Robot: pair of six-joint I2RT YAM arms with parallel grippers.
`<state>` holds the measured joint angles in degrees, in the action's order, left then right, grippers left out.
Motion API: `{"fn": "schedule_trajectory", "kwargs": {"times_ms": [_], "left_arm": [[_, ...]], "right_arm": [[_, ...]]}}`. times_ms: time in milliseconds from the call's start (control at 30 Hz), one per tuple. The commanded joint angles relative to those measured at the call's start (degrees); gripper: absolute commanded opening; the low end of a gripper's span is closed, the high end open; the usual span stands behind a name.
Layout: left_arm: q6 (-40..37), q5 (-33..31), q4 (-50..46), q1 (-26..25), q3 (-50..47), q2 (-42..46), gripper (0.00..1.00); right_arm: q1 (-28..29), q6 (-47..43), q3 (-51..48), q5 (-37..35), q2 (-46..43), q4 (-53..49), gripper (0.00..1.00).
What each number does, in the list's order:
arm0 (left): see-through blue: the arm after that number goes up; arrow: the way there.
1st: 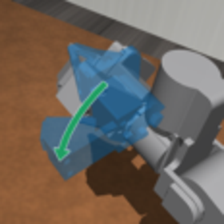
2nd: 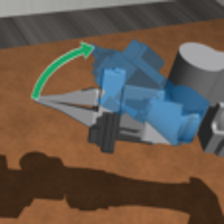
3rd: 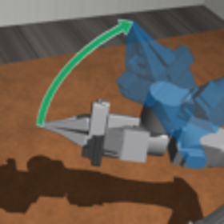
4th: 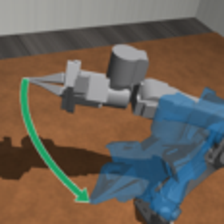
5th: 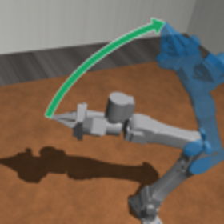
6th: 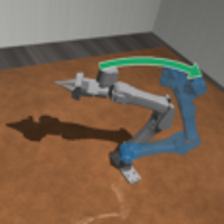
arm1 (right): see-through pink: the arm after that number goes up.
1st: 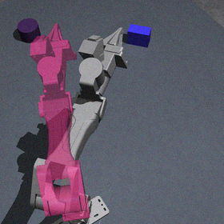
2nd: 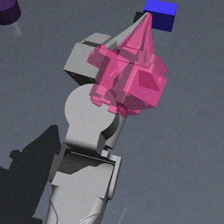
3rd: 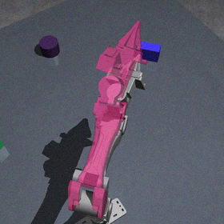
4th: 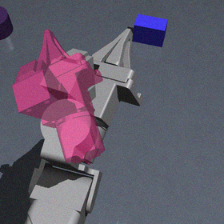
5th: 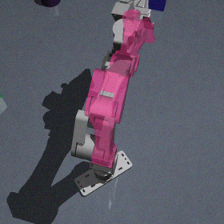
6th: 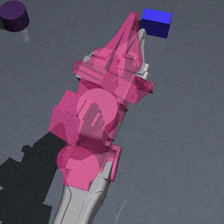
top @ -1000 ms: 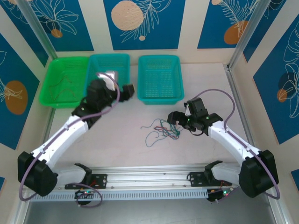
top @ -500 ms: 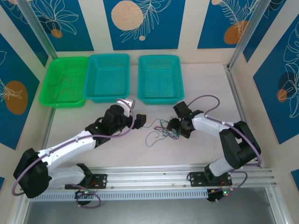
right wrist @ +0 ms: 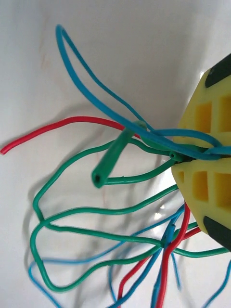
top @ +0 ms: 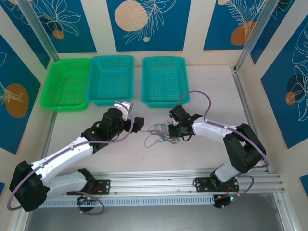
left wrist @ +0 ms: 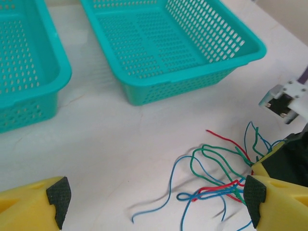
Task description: Untangle the cables
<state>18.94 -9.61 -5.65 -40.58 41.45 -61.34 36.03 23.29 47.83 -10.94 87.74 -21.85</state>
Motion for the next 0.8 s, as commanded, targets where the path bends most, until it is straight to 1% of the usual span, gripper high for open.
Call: {"fn": "schedule_trajectory", "kwargs": {"times_ms": [0, 100, 200, 233, 333, 367, 433, 467, 533, 567, 633, 667, 700, 733, 767], "left_arm": [[4.88, 3.59, -6.56, 1.50, 2.05, -0.06, 0.94], [9.78, 5.37, -8.65, 2.10, 2.14, -1.59, 0.93], [14.29, 5.68, -9.66, 3.22, 1.50, -2.46, 0.93], [15.11, 6.03, -9.18, 3.60, 0.96, -2.49, 0.93], [17.79, 7.59, -7.55, 5.30, -0.84, -2.12, 0.92], [18.22, 7.84, -7.41, 5.81, -1.15, -2.03, 0.92], [18.04, 7.98, -7.69, 6.25, -1.37, -2.18, 0.91], [17.65, 8.04, -7.63, 6.36, -1.37, -2.30, 0.91], [17.27, 8.19, -7.45, 6.48, -1.44, -2.71, 0.91], [17.12, 8.20, -7.08, 6.40, -1.55, -2.98, 0.91], [17.10, 8.07, -6.43, 6.44, -1.77, -3.30, 0.91], [17.31, 7.74, -6.22, 6.48, -1.88, -3.52, 0.91], [17.44, 7.41, -5.85, 6.45, -2.05, -3.69, 0.91], [17.60, 7.17, -5.55, 6.45, -2.15, -3.75, 0.91], [17.84, 6.74, -5.31, 6.49, -2.34, -3.79, 0.91]], "right_arm": [[4.68, -14.89, 3.27, 4.66, -0.70, 3.83, 0.00], [10.12, -24.20, 4.98, 1.46, 1.04, 6.89, 0.00], [12.65, -30.39, 4.81, -0.65, 2.69, 11.95, 0.01], [12.65, -30.61, 5.21, -0.87, 3.20, 12.41, 0.06], [12.31, -27.66, 7.08, -1.80, 3.42, 10.66, 0.33], [12.10, -26.05, 6.91, -1.65, 2.42, 10.36, 0.39], [11.58, -21.95, 5.48, -1.59, -0.23, 10.61, 0.47], [11.18, -18.33, 4.77, -1.94, -1.69, 10.41, 0.49], [10.51, -8.20, 4.46, -3.36, -4.07, 7.98, 0.49], [10.59, -0.11, 5.04, -6.56, -5.06, 4.62, 0.48], [10.63, 22.67, 7.99, -13.05, -5.75, -8.27, 0.45], [11.12, 32.90, 8.96, -13.53, -5.81, -13.78, 0.45], [12.53, 40.43, 8.88, -13.56, -5.76, -16.32, 0.46], [14.33, 45.77, 8.50, -13.58, -5.73, -17.59, 0.47], [16.69, 49.54, 7.76, -13.19, -5.76, -16.76, 0.48]]}}
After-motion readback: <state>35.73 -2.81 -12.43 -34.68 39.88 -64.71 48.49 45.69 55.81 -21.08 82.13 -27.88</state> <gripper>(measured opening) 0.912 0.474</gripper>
